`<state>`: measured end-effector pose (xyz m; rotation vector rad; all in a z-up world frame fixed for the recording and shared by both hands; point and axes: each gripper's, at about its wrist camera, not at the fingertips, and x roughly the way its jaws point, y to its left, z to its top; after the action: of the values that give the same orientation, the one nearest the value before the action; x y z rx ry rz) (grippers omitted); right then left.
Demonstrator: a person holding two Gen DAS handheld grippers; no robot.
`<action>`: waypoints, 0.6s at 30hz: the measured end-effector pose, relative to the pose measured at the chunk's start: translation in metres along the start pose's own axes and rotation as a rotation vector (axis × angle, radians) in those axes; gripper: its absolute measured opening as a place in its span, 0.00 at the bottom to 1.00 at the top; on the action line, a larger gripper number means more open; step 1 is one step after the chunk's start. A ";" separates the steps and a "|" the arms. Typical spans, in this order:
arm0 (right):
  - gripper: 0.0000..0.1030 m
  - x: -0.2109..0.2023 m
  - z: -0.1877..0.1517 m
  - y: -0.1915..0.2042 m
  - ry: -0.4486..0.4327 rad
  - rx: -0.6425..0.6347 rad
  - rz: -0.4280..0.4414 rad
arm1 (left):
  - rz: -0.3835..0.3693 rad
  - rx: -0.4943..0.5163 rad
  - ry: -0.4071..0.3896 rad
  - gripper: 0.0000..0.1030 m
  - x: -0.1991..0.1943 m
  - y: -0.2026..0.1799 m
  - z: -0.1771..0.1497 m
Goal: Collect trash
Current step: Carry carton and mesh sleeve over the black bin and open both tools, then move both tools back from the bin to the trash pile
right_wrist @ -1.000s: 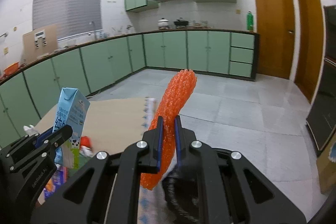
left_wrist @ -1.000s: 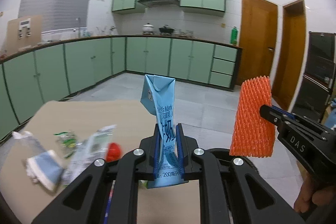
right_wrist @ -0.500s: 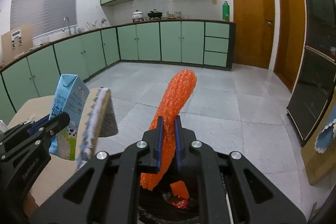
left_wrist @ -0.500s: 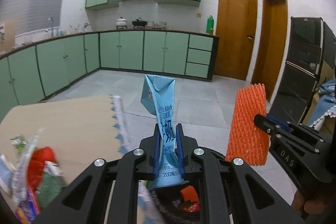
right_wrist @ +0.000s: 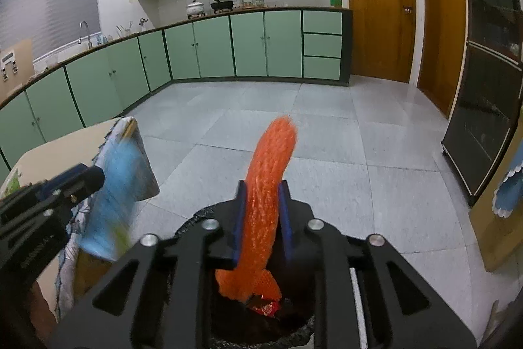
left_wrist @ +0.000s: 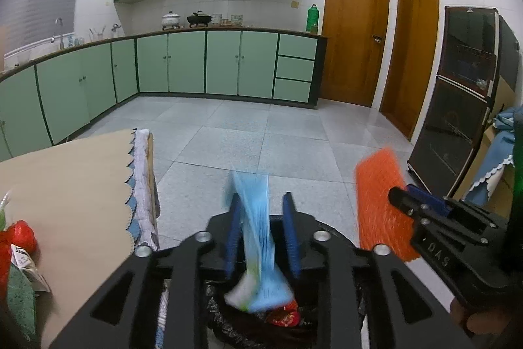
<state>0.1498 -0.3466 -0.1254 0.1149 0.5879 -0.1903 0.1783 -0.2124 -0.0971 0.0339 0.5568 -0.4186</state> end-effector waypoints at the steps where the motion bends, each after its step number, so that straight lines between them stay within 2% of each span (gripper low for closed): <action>1: 0.26 0.002 -0.001 -0.001 0.004 0.004 0.000 | 0.002 0.001 0.001 0.30 0.002 -0.002 0.000; 6: 0.38 0.004 -0.001 -0.006 0.009 0.022 -0.009 | 0.012 -0.016 0.004 0.32 -0.001 0.006 0.000; 9: 0.55 -0.003 -0.001 -0.008 -0.003 0.027 -0.021 | 0.032 -0.036 -0.018 0.41 -0.015 0.016 0.003; 10: 0.64 -0.008 0.000 -0.006 -0.014 0.027 -0.032 | 0.041 -0.041 -0.028 0.45 -0.020 0.020 0.004; 13: 0.83 -0.019 0.003 -0.001 -0.043 0.025 -0.060 | 0.079 -0.048 -0.060 0.61 -0.039 0.033 0.008; 14: 0.88 -0.025 0.004 0.003 -0.055 0.024 -0.072 | 0.089 -0.051 -0.070 0.66 -0.044 0.037 0.008; 18: 0.94 -0.042 0.006 0.018 -0.079 0.008 -0.067 | 0.150 -0.054 -0.114 0.75 -0.078 0.059 0.009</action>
<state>0.1221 -0.3239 -0.0957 0.0950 0.5131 -0.2607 0.1463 -0.1307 -0.0540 -0.0002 0.4496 -0.2579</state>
